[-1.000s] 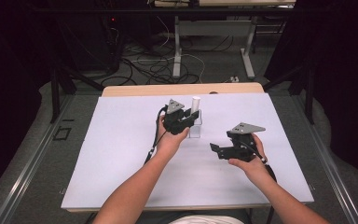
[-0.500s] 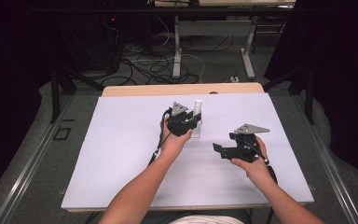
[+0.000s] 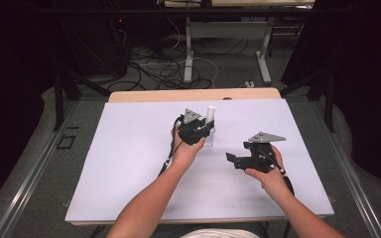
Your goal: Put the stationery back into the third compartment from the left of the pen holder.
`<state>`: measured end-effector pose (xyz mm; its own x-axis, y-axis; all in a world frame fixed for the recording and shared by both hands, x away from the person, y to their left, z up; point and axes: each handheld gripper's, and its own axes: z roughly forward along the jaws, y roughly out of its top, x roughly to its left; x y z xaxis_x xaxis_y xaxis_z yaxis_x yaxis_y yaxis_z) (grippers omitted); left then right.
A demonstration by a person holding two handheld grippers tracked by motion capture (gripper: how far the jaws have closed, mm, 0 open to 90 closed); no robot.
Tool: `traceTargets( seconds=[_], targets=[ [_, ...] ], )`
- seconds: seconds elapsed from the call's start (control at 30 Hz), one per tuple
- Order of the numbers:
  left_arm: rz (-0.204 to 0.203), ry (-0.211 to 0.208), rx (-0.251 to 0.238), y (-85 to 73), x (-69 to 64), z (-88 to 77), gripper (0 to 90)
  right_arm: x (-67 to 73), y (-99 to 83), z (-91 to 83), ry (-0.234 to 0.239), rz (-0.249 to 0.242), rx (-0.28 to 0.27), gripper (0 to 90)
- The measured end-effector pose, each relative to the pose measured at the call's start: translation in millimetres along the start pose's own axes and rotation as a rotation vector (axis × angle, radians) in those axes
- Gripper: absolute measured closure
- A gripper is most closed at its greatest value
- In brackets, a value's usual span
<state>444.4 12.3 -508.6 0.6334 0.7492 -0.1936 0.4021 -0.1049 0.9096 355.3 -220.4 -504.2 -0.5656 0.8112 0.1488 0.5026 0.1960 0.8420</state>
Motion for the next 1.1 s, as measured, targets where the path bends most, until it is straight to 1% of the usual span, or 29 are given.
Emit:
traceTargets(
  seconds=[0.2,0.37,0.43,0.53,0.57,0.63,0.67,0.73,0.87,0.93,1.07,1.1],
  targets=[
    [-0.005,0.004,-0.002,-0.9,-0.2,1.5,68.8,0.9,-1.0,0.9,0.004,0.015,0.006,15.1],
    [0.005,0.005,-0.005,-1.6,0.7,3.2,68.8,0.1,-1.4,1.7,0.002,0.012,0.009,15.1],
    [-0.002,0.004,-0.009,-2.2,0.9,4.2,68.8,0.0,-1.6,1.8,0.003,0.014,0.012,15.1],
    [0.002,0.002,-0.009,-2.4,1.7,4.6,68.8,-0.3,-1.9,2.2,0.004,0.013,0.012,15.1],
    [0.002,0.003,-0.006,-2.4,2.0,4.8,68.8,-0.9,-2.0,2.7,0.003,0.006,0.007,15.1],
    [0.005,0.006,-0.001,-2.8,2.7,5.2,68.8,-0.8,-2.0,2.5,0.005,0.015,0.014,15.1],
    [-0.001,0.009,0.001,-3.5,2.5,6.2,68.8,-0.8,-2.0,2.5,0.005,0.015,0.014,15.1],
    [0.004,0.014,0.020,-5.3,4.0,7.1,68.8,-0.9,-2.1,2.6,0.006,0.019,0.011,15.1],
    [0.010,0.013,0.019,-7.1,3.5,8.1,68.7,-1.2,-2.2,2.7,0.005,0.021,0.014,15.1],
    [0.007,0.014,0.019,-7.1,3.4,8.2,68.7,-0.9,-2.7,3.5,0.008,0.027,0.017,15.1],
    [-0.001,0.017,0.022,-7.2,2.9,8.2,68.6,-1.1,-2.9,3.8,0.007,0.022,0.017,15.1],
    [0.003,0.017,0.022,-7.1,3.2,8.1,68.6,-1.2,-3.0,3.8,0.007,0.022,0.017,15.1]
  ],
)
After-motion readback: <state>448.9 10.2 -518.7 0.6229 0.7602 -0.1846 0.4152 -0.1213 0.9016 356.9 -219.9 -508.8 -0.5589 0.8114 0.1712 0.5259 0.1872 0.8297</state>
